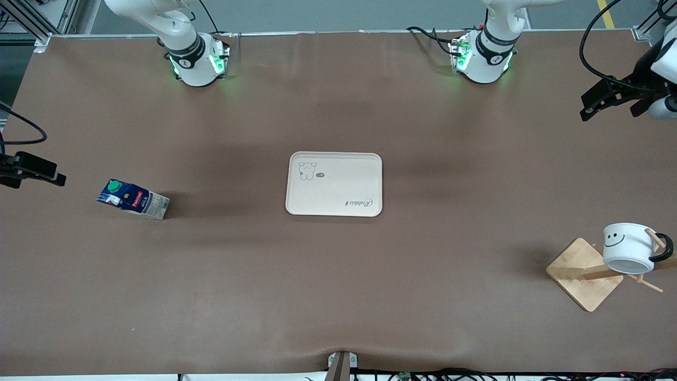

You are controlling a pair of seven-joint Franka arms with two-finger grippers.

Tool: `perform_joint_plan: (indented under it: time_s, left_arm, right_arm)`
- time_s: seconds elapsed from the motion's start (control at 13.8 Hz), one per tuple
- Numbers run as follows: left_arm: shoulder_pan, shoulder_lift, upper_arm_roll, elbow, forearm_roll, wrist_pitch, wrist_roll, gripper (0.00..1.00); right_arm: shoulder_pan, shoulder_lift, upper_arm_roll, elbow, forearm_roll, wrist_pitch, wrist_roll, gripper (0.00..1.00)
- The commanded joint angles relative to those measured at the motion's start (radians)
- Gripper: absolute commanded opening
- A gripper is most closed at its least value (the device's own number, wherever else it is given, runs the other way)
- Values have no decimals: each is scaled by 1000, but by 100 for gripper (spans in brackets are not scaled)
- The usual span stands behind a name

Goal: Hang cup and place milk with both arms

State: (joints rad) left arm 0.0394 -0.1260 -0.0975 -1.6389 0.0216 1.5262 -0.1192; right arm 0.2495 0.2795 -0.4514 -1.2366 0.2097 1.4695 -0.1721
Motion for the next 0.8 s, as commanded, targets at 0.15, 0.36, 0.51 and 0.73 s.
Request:
perform_joint_plan:
  time_s: [0.15,0.36,0.51,0.73]
  left_arm:
    - [-3,-14,2,-13,-9,0,12,100]
    - [-3,-15,1,-10,-9,0,13,100]
    - [-4,-14,-2,-12,-11,2,12,100]
    - [-4,-15,-2,-13,-11,3,13,100]
  right_arm:
    - [-9,-29,-1,2,-7,-41,-7,100]
    - [-19,-31,-3,8,2,-40,-13,100]
    - [-6,-84,8,-1,-10,-75,3,100]
    - [-158,-124,216,-10,-38,-132,100,100]
